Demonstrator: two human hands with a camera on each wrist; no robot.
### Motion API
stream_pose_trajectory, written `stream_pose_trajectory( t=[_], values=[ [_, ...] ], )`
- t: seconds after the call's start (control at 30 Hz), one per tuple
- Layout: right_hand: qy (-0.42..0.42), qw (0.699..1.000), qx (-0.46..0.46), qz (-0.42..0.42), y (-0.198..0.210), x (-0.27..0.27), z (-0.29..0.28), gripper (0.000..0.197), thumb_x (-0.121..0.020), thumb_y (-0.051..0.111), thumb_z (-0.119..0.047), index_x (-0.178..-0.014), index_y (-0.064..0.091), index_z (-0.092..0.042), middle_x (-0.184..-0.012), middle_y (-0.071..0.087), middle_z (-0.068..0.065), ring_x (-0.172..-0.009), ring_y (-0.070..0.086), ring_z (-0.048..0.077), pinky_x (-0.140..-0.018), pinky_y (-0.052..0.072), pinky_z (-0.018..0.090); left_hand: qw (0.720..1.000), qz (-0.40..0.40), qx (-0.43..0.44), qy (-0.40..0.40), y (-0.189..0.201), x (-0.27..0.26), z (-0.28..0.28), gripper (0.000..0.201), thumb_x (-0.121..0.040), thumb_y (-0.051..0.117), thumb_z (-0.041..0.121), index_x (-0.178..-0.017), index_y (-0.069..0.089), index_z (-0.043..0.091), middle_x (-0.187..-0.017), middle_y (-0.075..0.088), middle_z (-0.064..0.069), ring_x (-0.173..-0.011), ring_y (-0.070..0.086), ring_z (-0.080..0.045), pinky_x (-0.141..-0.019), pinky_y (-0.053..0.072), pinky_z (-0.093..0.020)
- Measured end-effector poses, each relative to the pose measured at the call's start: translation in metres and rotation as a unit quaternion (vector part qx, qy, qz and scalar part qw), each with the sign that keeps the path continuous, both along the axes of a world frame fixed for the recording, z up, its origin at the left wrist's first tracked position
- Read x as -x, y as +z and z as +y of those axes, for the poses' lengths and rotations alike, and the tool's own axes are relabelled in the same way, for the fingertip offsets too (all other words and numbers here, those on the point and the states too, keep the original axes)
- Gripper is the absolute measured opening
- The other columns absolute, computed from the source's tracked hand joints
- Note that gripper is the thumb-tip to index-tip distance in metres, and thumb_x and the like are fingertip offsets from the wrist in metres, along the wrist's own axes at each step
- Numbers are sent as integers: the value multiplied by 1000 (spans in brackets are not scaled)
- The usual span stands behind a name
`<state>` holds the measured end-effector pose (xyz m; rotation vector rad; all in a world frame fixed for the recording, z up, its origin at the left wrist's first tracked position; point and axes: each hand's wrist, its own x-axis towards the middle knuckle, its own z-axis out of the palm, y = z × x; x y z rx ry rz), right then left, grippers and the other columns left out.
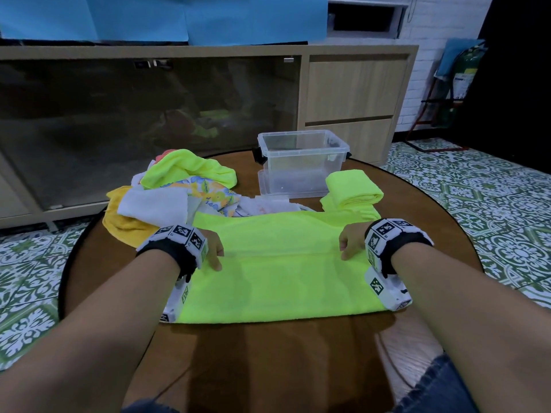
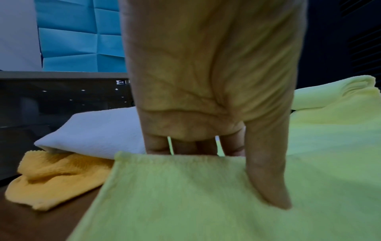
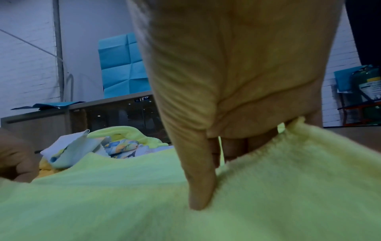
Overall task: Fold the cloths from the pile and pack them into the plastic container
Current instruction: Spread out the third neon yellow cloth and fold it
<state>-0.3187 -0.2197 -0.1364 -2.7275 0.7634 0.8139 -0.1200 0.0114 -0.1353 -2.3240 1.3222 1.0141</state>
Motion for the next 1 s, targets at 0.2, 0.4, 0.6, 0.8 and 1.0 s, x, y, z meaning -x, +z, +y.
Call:
stream_pose_trajectory(
  t=[0.2,0.4,0.6,0.8,1.0],
  values=[
    [9,999,-4,51,4,-2,-1,17,-94,54,-16,-110,58,-10,-108,52,-7,-74,44,5,-53,34,9,999,-12,7,42,-10,-16,7,46,-92,59,17,-59,27,17,-40,32,10,-34,23,-3,-45,24,-12],
    [-11,1000,-19,18,8,11,-1,19,-93,57,-18,-107,47,-11,-71,33,-3,-57,29,9,-35,25,5,999,-31,-7,36,-7,-14,11,37,-96,52,19,-63,37,19,-52,42,12,-42,35,0,-52,29,-18],
    [-9,988,113,-100,7,18,-15,17,-90,48,-7,-101,59,-13,-98,55,2,-85,50,18,-64,42,21,991,-122,30,53,7,-14,15,35,-96,52,14,-130,53,4,-128,54,-7,-79,49,-9,-52,36,-7],
    [-18,945,238,-223,0,0,-9,25,-91,44,-3,-113,52,-13,-113,50,6,-97,58,27,-63,42,31,946,-271,165,74,8,-22,5,37,-97,47,24,-134,45,21,-140,40,-5,-121,49,-23,-96,46,-31],
    [11,948,255,-191,-14,-11,-14,32,-91,44,-2,-121,48,-12,-119,48,6,-102,58,27,-69,51,36,940,-316,119,55,-12,-39,0,45,-96,47,27,-140,38,27,-144,33,-2,-129,39,-22,-99,44,-34]
  ],
)
